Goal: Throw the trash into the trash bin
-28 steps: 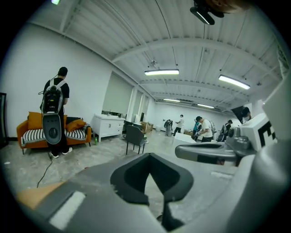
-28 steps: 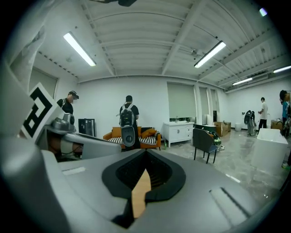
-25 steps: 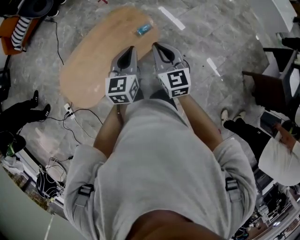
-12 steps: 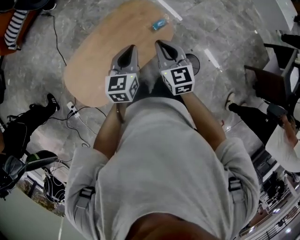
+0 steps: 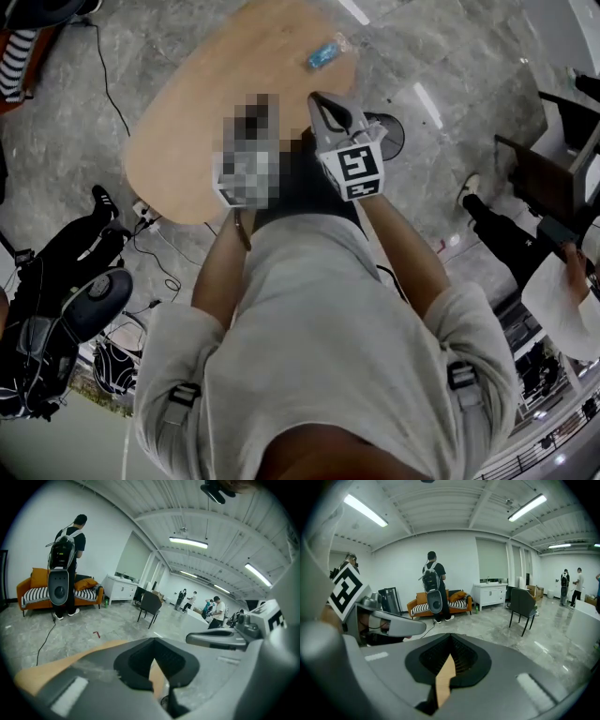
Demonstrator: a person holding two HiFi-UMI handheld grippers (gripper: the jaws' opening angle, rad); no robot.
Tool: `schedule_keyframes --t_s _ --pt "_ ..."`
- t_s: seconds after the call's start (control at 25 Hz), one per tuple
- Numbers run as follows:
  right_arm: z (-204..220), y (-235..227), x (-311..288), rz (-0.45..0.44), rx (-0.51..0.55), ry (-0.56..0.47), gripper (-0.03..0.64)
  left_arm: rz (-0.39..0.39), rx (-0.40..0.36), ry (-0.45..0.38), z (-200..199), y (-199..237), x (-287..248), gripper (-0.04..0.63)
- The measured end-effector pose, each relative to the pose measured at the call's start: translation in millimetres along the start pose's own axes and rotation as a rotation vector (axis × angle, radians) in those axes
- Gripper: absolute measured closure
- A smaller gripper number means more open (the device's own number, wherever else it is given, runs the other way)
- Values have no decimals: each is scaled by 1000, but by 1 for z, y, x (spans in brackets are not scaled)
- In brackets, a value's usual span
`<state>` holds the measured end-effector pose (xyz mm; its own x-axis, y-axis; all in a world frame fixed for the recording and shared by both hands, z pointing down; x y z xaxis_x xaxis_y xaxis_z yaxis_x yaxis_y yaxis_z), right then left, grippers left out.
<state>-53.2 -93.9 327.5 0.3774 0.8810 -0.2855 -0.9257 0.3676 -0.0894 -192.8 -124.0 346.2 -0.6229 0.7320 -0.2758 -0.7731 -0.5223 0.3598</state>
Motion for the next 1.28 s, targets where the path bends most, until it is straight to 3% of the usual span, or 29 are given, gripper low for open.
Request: schedule_keyframes --t_s 0.24,0.64,0.96,1.28 --pt "41 -45 -56 2 -69 48 609 4 0 82 23 30 -85 577" --pt "119 -106 -89 55 -111 121 609 21 28 211 90 43 -153 577" --pt "166 -124 -121 59 -153 139 609 8 25 278 141 66 -183 577" --pt "223 -159 -146 118 -200 236 609 27 48 380 197 78 -204 578"
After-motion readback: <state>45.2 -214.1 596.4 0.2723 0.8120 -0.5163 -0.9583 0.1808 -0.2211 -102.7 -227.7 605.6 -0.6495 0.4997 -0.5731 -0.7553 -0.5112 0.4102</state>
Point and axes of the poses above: the fingertips, and each gripper's own axes: x backward along the fingers, y to its left, z out of its underside, the point moved 7 cm from there along x, backward along the fingers, and after that the axes turned 12 degrees about -y, right-handed, at the moved point
